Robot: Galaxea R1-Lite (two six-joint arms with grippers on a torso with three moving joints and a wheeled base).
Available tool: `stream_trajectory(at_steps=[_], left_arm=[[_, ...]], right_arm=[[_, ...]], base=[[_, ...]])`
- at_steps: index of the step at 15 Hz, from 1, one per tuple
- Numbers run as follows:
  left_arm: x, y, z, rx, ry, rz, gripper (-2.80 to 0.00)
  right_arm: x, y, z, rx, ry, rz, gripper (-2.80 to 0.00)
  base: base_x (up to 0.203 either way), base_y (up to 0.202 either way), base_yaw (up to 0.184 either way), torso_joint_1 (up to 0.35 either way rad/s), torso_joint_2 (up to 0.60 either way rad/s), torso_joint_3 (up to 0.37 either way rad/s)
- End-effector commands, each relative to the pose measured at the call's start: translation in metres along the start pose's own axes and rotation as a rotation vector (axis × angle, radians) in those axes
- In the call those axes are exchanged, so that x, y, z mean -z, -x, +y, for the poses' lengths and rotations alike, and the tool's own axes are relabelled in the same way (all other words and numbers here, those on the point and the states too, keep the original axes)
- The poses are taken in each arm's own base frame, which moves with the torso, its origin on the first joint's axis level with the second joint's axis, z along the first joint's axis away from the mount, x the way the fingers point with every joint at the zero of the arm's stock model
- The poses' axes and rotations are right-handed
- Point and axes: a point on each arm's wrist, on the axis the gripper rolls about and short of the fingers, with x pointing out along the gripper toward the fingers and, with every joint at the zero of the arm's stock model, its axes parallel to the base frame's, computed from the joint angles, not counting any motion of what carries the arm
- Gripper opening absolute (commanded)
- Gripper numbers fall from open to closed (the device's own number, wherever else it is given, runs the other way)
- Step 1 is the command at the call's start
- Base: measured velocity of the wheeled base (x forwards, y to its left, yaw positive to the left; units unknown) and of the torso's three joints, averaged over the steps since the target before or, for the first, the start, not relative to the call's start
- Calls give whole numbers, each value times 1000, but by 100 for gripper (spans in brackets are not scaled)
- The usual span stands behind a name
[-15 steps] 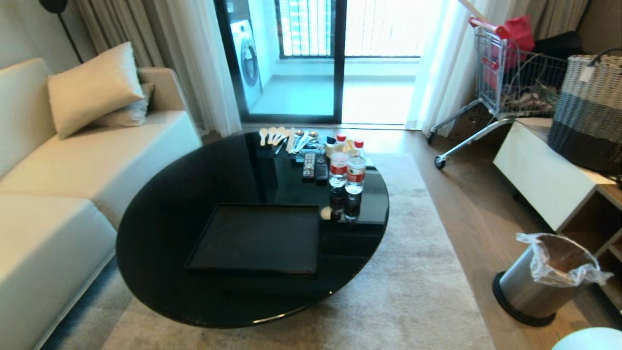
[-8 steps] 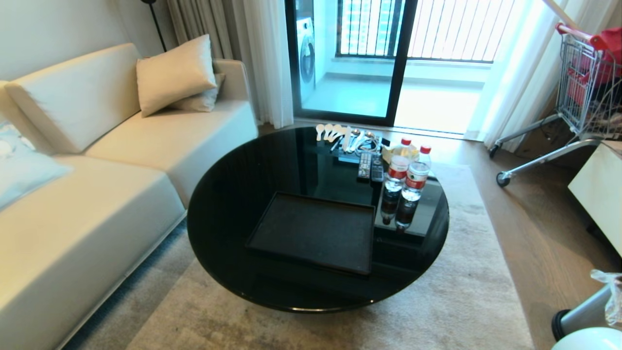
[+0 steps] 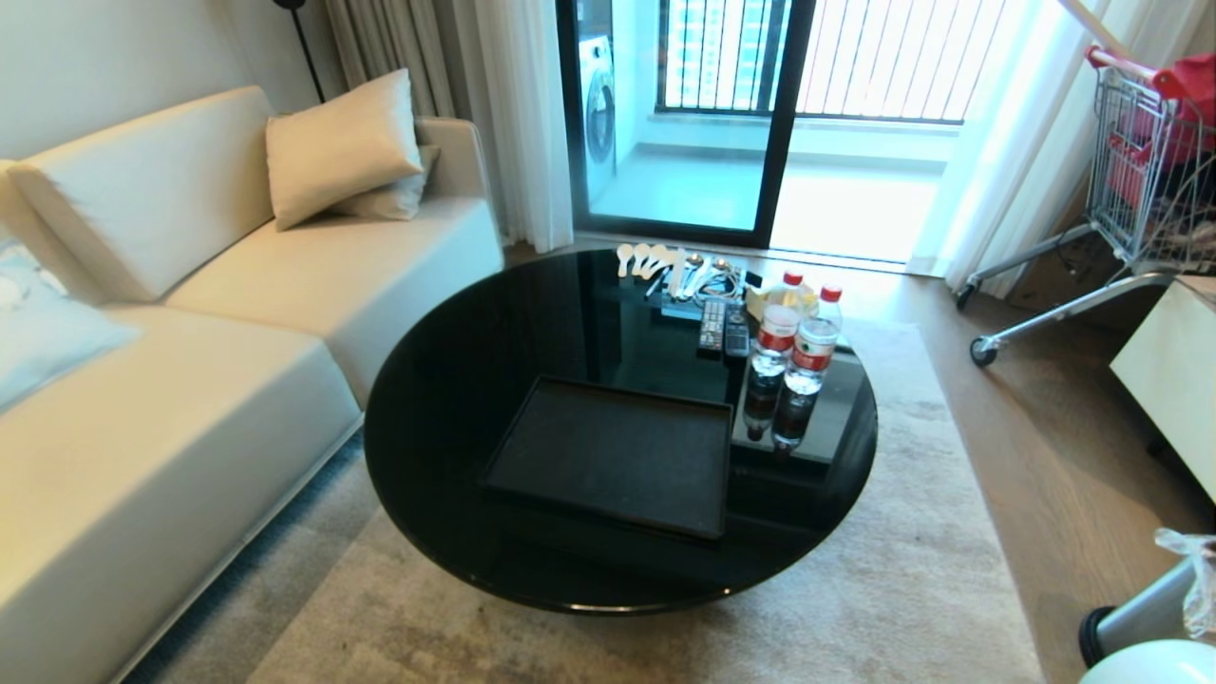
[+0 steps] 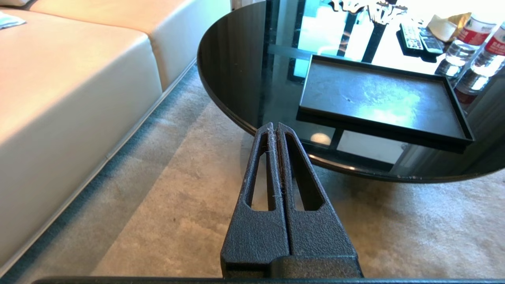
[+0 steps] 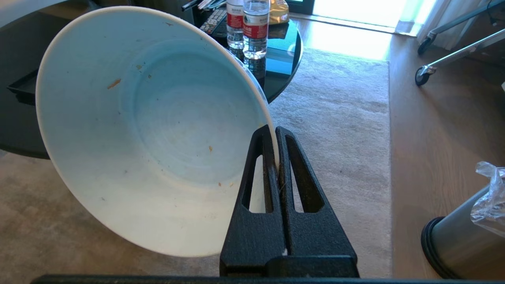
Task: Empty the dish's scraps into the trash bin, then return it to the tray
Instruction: Put the bowl back to the table
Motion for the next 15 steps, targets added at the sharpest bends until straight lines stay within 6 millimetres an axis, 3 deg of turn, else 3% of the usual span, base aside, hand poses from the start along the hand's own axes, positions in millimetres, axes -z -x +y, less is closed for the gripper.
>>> stream_trajectory(at_steps=[1, 9, 15], left_arm=[[0, 0, 0, 0, 1, 0, -280], [0, 0, 0, 0, 1, 0, -280], [0, 0, 0, 0, 1, 0, -280]], right_arm=[[0, 0, 0, -1, 0, 2, -280], [0, 0, 0, -1, 1, 0, -280], [0, 0, 0, -1, 5, 3, -280]], base=[[93, 0, -3, -5, 2, 6], [182, 0, 1, 3, 3, 2], [14, 0, 0, 3, 0, 0]])
